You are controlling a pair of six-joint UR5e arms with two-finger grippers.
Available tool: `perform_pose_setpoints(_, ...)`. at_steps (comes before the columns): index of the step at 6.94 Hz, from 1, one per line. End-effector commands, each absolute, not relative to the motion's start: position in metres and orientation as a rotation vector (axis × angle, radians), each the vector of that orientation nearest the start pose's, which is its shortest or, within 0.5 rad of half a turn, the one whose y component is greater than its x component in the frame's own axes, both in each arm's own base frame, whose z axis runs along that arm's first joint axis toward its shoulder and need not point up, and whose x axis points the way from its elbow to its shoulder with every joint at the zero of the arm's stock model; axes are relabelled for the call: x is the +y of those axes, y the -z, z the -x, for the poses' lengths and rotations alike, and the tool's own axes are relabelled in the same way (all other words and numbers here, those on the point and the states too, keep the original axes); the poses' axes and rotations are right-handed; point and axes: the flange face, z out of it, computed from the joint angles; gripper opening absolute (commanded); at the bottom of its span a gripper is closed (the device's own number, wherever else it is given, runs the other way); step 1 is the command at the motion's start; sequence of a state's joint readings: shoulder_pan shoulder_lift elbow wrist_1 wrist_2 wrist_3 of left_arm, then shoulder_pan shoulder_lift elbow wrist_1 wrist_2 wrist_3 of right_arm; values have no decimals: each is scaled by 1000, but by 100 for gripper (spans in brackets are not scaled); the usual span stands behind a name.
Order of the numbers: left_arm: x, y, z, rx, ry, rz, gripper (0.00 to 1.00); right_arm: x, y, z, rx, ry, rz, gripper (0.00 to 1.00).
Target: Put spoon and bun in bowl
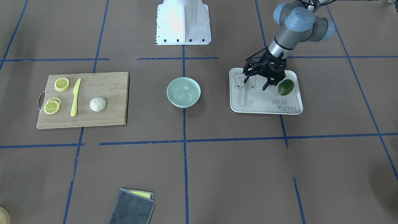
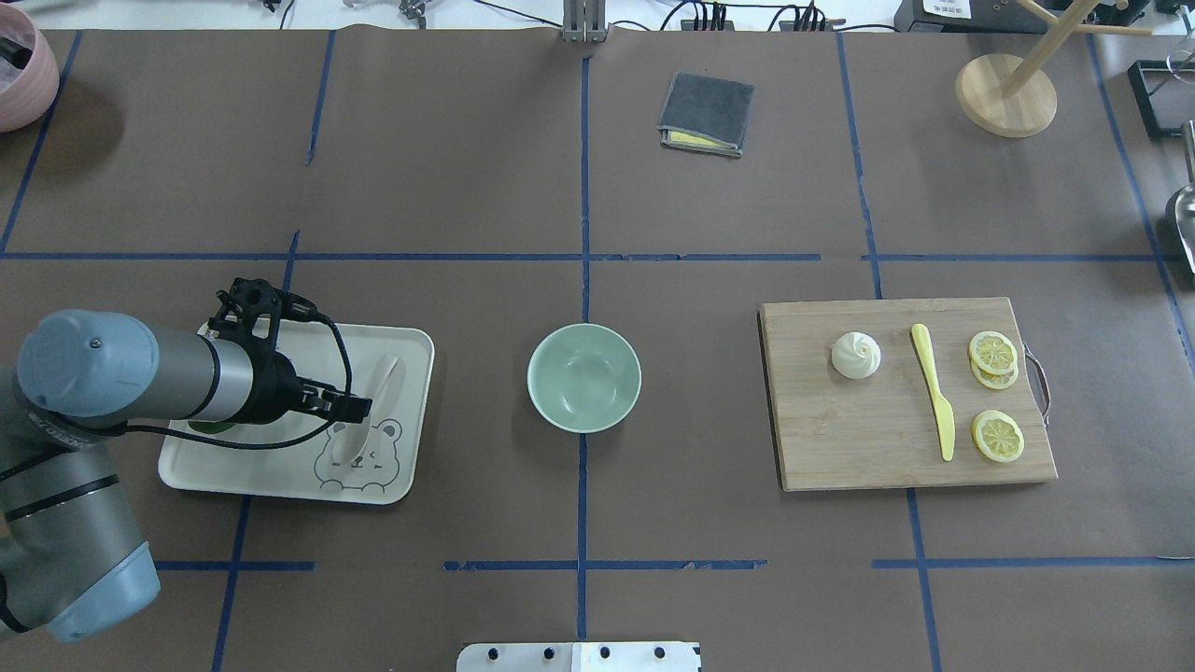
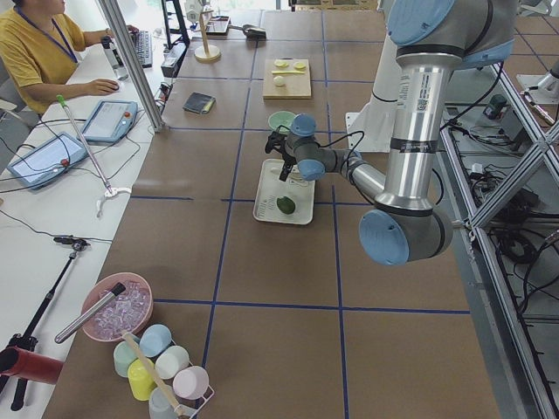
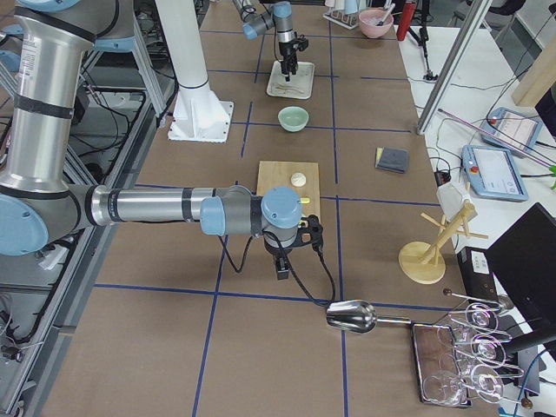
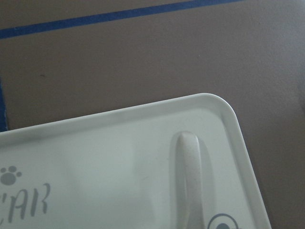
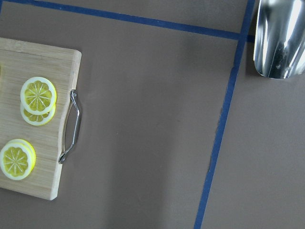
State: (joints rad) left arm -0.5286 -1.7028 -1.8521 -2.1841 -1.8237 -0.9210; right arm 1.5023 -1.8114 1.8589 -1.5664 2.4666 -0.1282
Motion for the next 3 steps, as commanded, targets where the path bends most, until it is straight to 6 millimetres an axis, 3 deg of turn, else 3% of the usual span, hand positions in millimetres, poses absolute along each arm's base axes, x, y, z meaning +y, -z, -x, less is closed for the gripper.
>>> perform_pose_setpoints(1, -377, -389, -441, 926, -302, -438, 90, -394, -618, -28, -896, 217, -72, 100)
perform_pose_setpoints(3, -392, -368, -468, 860, -299, -389, 89, -394, -617, -28, -900, 212, -70, 100)
